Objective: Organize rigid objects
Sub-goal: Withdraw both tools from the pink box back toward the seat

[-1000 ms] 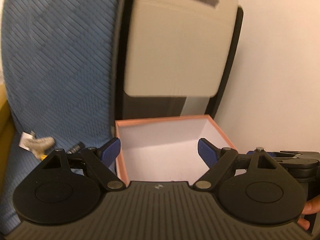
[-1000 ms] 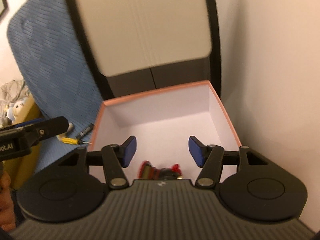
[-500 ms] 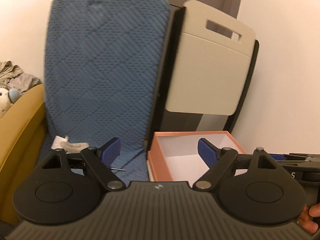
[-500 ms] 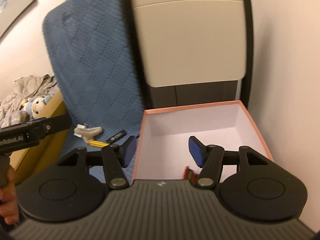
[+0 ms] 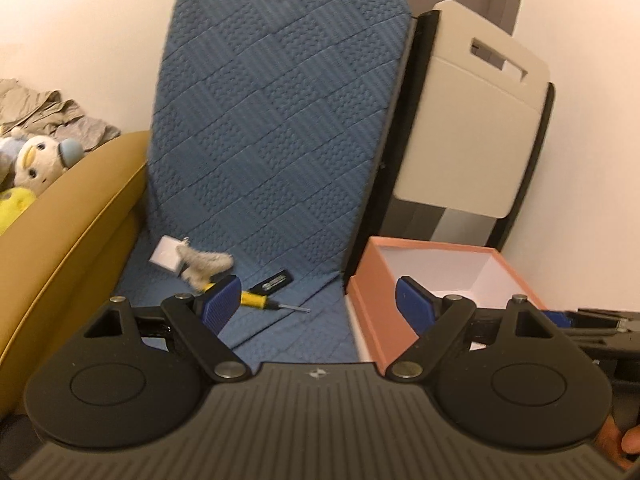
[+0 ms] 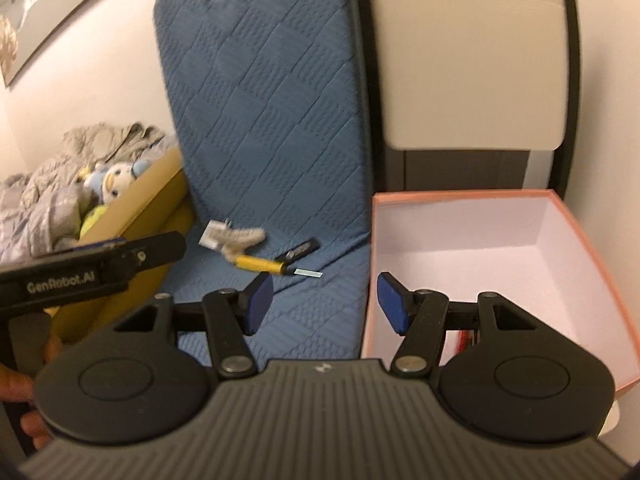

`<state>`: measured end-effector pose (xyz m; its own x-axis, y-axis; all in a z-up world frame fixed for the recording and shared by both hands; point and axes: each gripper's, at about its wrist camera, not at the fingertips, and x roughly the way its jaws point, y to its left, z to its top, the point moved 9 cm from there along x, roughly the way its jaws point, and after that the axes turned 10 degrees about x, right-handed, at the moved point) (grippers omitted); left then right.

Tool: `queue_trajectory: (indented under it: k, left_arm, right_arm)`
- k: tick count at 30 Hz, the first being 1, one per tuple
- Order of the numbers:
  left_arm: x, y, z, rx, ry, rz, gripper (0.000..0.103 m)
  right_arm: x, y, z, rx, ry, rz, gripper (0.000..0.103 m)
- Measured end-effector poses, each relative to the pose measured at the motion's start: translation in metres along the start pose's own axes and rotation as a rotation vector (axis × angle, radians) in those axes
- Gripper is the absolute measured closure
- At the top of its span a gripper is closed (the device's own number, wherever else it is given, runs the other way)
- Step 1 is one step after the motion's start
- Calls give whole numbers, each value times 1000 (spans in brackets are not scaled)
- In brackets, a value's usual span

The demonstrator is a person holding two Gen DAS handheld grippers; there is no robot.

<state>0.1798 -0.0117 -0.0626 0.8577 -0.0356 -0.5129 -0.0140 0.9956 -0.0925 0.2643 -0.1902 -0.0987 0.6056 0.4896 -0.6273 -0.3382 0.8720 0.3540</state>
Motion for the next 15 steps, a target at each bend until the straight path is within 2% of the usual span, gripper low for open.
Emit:
queue_trajectory:
  k: [15]
  left_arm:
    - [13,29,-58,-22,58,-28,15]
  right_arm:
    - [26,18,-65,-18,64,1,43]
